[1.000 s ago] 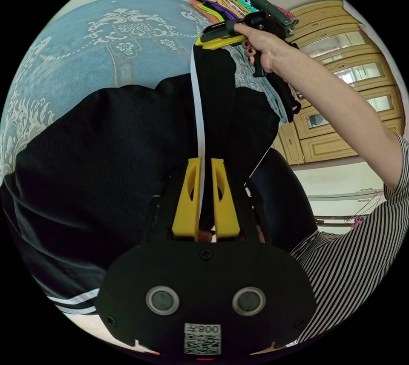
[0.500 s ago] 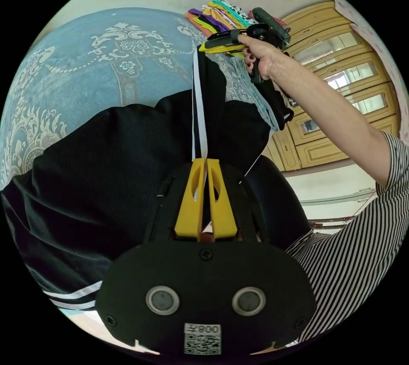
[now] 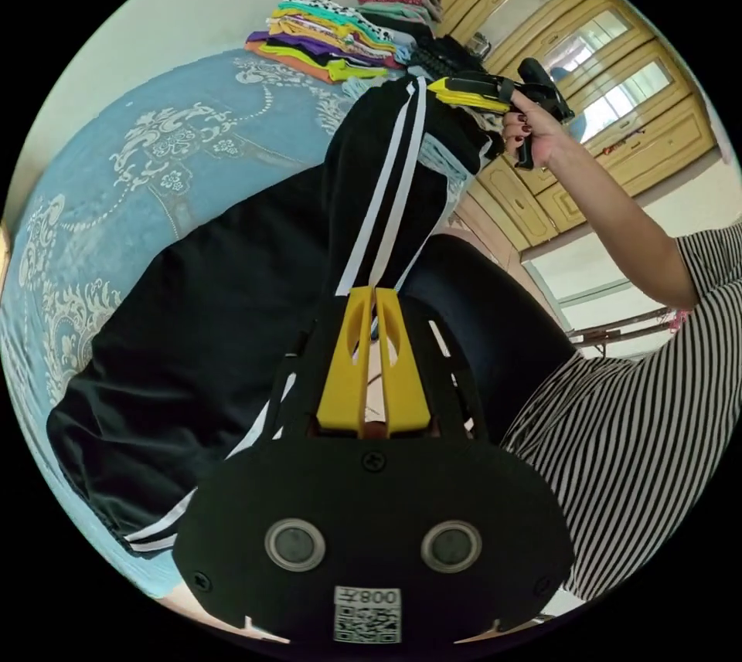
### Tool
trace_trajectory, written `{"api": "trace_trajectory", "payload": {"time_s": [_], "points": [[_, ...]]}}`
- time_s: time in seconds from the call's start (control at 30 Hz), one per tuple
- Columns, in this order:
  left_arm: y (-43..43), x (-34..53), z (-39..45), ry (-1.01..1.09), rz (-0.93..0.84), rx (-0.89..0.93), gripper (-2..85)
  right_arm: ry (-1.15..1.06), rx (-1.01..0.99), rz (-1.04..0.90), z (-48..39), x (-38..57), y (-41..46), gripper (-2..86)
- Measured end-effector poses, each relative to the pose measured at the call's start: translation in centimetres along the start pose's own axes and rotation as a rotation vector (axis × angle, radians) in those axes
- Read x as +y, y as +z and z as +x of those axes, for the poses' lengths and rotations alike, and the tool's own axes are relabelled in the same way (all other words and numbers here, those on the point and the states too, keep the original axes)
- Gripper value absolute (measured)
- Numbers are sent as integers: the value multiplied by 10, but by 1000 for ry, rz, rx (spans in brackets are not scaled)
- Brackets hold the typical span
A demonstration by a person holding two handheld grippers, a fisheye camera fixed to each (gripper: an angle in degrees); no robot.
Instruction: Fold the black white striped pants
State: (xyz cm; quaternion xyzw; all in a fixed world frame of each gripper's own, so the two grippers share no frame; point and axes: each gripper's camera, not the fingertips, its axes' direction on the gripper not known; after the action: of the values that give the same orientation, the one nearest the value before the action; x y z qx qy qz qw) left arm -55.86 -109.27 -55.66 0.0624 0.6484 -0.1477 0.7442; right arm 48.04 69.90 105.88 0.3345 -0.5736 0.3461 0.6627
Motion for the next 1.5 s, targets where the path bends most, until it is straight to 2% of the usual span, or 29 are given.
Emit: {"api": "trace_trajectory", "payload": {"time_s": [0.07, 0.2, 0.8, 1.13, 1.33, 1.5], "points": [[21, -12, 16, 28, -90, -25, 5, 132, -28, -31, 52, 33, -4, 4], [57, -40, 44, 57, -245, -98, 6, 258, -105, -35, 102, 68, -9, 5], [85, -138, 90, -83, -356, -56, 11, 333, -315, 22, 176, 105, -35, 10], [76, -170, 112, -104, -342, -33, 13, 320, -321, 79, 190, 121, -55, 33], [54, -207, 127, -96, -227, 31, 22, 284, -295, 122, 182, 119, -64, 85], [44, -289, 129, -35, -118, 71, 40, 235, -227, 89, 163, 105, -51, 104]]}}
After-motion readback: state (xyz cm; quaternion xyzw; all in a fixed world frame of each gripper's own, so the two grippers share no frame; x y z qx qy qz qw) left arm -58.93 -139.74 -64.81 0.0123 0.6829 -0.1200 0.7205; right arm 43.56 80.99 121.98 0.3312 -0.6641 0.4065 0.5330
